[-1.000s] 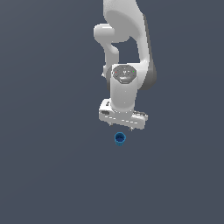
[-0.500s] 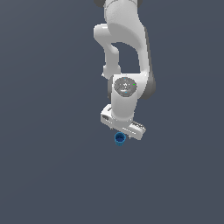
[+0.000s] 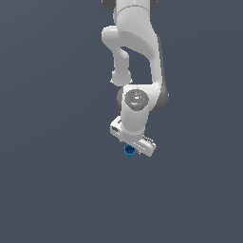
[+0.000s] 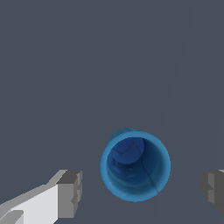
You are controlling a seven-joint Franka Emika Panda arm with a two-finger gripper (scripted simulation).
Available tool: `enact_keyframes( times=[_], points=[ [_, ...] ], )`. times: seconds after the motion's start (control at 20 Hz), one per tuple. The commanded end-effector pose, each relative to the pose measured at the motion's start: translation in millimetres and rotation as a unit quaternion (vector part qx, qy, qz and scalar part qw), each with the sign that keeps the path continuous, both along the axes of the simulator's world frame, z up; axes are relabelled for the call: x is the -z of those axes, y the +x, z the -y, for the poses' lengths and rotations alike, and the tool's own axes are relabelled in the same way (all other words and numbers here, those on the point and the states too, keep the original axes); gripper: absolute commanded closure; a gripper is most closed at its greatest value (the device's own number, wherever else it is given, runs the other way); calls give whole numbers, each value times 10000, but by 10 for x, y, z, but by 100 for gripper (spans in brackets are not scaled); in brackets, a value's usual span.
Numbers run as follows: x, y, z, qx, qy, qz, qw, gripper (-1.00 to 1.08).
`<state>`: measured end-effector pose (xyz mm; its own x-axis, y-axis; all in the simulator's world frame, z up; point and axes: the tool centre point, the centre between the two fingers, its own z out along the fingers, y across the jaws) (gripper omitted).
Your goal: Pick up the object and move it to a goal position.
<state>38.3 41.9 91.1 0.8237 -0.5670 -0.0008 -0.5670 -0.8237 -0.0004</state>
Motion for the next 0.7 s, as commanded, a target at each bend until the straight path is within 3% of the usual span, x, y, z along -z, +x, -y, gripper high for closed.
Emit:
enact_keyframes(
  times=[0.0,0.65],
  points=[
    [8,5,1,37,-4,2,10000,-92],
    [455,-9,3,36,-4,2,10000,-92]
  ],
)
